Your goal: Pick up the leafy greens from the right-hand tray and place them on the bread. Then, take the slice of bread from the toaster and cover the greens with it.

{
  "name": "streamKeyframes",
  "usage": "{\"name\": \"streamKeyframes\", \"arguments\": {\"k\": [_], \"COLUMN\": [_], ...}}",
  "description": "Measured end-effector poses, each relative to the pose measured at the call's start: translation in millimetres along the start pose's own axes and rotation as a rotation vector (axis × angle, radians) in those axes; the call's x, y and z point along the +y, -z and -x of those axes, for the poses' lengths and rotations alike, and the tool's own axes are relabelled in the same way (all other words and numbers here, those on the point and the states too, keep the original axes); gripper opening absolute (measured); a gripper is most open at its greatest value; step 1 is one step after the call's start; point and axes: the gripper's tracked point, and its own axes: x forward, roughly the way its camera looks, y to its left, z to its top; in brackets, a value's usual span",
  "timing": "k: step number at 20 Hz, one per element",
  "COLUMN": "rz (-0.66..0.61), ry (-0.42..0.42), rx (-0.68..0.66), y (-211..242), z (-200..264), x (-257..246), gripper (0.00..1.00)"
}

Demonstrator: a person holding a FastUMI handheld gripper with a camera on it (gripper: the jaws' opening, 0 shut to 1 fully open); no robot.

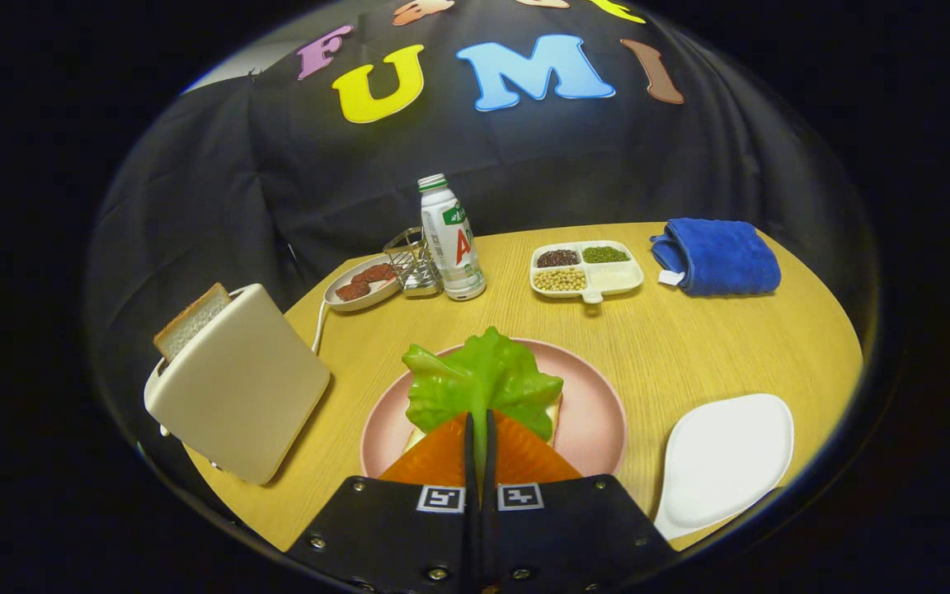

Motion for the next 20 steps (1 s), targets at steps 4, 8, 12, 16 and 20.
{"name": "streamKeyframes", "arguments": {"k": [4, 8, 12, 16, 20], "rz": [0.019, 0.031, 0.046, 0.075, 0.103], "ry": [0.027, 0.059, 0.073, 0.065, 0.060], "rx": [0.035, 0.031, 0.014, -0.006, -0.020], "y": [13.9, 18.4, 20.4, 22.0, 22.5], "z": [-14.4, -20.6, -22.1, -24.5, -23.9], "x": [0.5, -2.2, -0.4, 8.6, 17.3], "gripper": [0.00, 0.01, 0.08, 0.20, 0.52]}}
